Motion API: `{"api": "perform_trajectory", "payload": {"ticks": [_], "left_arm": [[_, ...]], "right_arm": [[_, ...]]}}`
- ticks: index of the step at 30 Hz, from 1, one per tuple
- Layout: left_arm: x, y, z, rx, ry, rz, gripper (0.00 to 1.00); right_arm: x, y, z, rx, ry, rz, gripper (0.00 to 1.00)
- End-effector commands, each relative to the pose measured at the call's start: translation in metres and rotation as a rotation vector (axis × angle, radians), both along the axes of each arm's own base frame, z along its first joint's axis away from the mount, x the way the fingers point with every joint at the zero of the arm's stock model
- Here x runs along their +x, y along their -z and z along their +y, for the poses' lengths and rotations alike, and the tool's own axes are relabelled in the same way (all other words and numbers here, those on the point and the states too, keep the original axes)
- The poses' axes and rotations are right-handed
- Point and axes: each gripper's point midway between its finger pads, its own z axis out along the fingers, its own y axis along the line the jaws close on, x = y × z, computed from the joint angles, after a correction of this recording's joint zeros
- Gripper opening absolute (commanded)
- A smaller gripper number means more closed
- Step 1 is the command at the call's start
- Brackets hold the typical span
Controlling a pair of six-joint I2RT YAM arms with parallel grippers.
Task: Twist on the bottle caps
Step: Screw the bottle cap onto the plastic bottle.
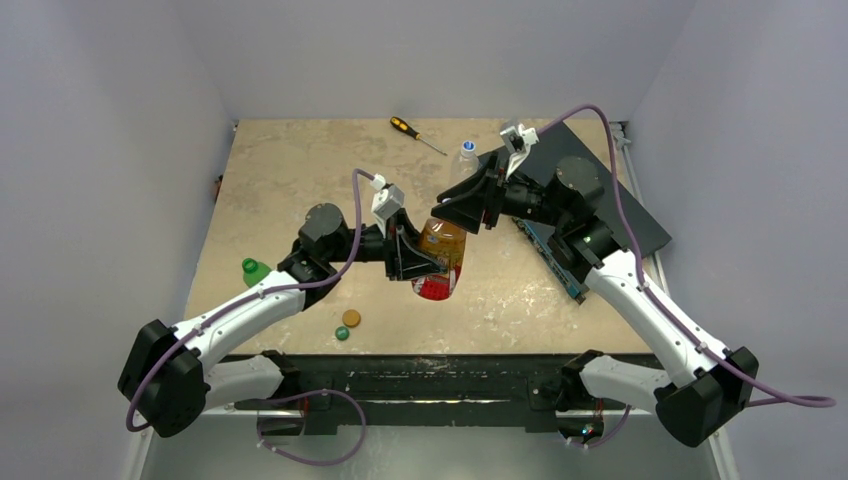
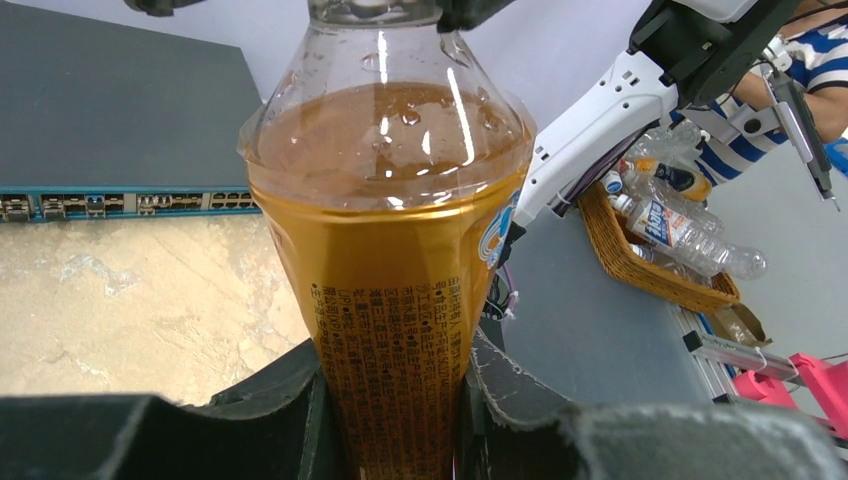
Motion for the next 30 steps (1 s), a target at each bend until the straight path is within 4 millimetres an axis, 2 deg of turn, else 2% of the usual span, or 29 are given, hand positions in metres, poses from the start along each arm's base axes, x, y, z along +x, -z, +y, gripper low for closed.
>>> {"api": "perform_trajectory", "payload": {"ticks": [1,8,11,13,17,19,22,26,30], "left_arm": [[-0.001,-0.010,0.001,-0.033,0.006,-0.062,0.00],[0.005,0.000,0.000,-0.014,-0.018,-0.049,0.00],[0.006,0.001,-0.001,-0.012,-0.021,-0.049,0.00],[0.008,0.004,-0.001,-0.001,-0.023,-0.045,0.00],[0.018,0.008,-0.001,0.023,-0.078,-0.047,0.00],[0.028,0.008,0.000,0.042,-0.134,-0.058,0.00],[0.060,0.012,0.008,0.131,-0.310,-0.071,0.00],[0.093,-0.003,0.026,0.154,-0.530,-0.124,0.00],[0.112,-0.020,0.034,0.174,-0.692,-0.200,0.00]], "right_arm": [[-0.005,-0.024,-0.004,0.047,0.005,-0.047,0.52],[-0.009,-0.030,-0.005,0.071,0.001,-0.030,0.49],[-0.009,-0.028,-0.007,0.067,0.011,-0.022,0.43],[-0.009,-0.028,-0.008,0.069,0.021,-0.020,0.36],[-0.003,-0.025,-0.008,0.041,0.055,0.016,0.17],[0.002,-0.020,-0.006,0.005,0.094,0.033,0.09],[0.017,-0.005,-0.006,-0.079,0.220,0.090,0.00],[0.039,0.019,-0.009,-0.209,0.467,0.185,0.00],[0.049,0.037,-0.008,-0.341,0.694,0.270,0.00]]}}
